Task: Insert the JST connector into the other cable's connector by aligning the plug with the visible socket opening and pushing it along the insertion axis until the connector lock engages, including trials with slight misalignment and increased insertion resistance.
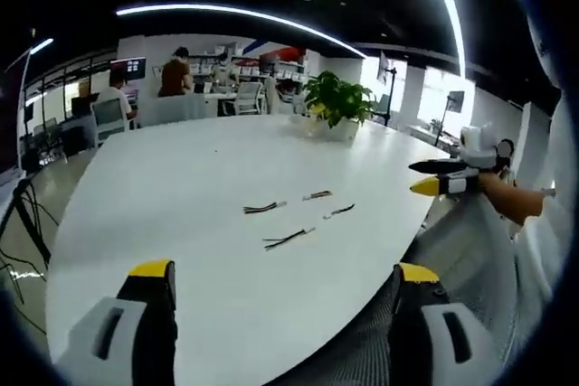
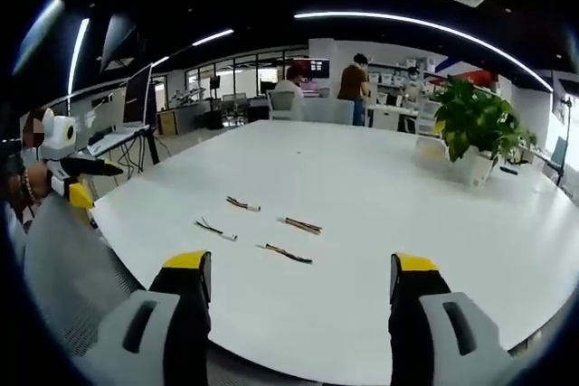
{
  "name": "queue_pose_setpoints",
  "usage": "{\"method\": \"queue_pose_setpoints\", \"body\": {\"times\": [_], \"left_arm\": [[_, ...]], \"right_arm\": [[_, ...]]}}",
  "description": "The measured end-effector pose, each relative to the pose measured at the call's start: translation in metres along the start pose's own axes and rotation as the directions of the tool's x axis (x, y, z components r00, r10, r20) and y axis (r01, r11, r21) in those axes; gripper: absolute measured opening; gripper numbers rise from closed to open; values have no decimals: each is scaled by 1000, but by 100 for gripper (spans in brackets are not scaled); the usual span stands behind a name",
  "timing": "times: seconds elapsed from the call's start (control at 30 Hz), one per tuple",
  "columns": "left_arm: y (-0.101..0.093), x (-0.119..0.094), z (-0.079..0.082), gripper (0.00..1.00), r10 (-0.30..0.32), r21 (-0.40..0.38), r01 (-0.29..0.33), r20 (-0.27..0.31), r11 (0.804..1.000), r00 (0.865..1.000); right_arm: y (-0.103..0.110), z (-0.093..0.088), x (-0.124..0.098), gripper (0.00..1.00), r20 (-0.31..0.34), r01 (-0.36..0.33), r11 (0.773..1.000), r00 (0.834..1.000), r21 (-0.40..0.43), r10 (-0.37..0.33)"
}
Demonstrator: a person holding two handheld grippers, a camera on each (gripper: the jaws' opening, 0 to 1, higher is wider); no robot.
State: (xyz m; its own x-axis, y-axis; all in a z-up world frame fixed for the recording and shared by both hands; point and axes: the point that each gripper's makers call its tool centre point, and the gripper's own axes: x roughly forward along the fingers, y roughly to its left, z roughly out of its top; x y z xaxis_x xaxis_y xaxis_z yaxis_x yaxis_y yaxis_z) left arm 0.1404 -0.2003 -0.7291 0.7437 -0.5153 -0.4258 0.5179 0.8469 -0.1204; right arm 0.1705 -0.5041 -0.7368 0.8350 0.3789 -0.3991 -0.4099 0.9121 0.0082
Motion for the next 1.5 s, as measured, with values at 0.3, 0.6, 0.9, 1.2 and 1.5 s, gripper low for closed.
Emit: {"method": "queue_pose_setpoints", "body": {"times": [0.3,0.6,0.9,1.2,1.5], "left_arm": [[8,13,15,99,-49,-55,52,45,997,998],[8,39,34,99,-100,21,99,40,995,994],[7,58,57,99,-157,87,152,46,984,987],[5,92,77,99,-209,172,203,21,964,978],[2,129,82,99,-245,242,256,-75,936,967]], "right_arm": [[-14,12,3,82,17,0,1000,1000,12,0],[-12,25,24,78,20,-55,998,998,22,55],[-3,31,34,74,-7,-105,994,994,-2,105],[-6,35,55,71,-37,-137,990,990,-45,135],[-17,40,80,70,-64,-205,973,978,-106,199]]}}
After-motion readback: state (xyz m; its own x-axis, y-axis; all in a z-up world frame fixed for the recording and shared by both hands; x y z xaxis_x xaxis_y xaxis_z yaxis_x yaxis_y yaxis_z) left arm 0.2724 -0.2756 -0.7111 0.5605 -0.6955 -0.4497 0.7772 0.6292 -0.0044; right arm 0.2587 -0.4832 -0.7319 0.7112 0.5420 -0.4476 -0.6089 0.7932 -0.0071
